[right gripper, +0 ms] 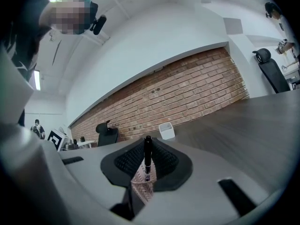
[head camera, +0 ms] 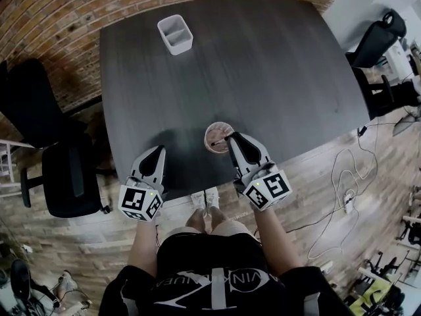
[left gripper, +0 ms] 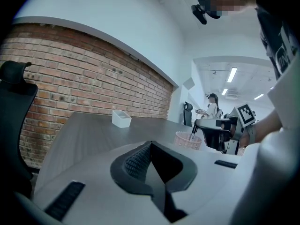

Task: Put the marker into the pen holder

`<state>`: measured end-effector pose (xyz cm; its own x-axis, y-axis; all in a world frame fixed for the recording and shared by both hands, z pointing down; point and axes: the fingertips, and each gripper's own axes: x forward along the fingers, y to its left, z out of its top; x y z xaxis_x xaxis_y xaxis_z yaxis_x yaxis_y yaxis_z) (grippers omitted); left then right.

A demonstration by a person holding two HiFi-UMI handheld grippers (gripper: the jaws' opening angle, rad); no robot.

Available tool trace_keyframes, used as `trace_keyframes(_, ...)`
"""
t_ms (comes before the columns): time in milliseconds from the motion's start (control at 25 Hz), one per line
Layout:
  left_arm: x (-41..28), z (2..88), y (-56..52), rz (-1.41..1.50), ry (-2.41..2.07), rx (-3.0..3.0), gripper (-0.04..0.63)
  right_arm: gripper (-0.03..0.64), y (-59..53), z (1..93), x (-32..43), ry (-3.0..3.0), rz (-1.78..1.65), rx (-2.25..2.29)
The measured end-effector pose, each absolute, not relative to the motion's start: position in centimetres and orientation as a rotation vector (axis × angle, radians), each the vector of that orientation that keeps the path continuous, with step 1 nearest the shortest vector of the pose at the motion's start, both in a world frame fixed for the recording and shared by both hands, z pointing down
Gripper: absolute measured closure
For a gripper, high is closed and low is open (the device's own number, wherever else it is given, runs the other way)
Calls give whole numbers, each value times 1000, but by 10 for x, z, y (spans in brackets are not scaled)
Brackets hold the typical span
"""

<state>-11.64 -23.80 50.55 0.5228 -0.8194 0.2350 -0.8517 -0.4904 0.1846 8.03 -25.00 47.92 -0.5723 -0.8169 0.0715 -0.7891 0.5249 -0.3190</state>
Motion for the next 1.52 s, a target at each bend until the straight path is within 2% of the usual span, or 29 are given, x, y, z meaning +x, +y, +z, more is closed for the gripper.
trace_keyframes(1200,-130,511,-229,165,-1493,2415,580,557,-254,500,65,2818,-444,-1349)
trace_keyframes(1520,-127,507,-226,160,-1497,2420,580,508,-253,496,69,2831,-421,-1355)
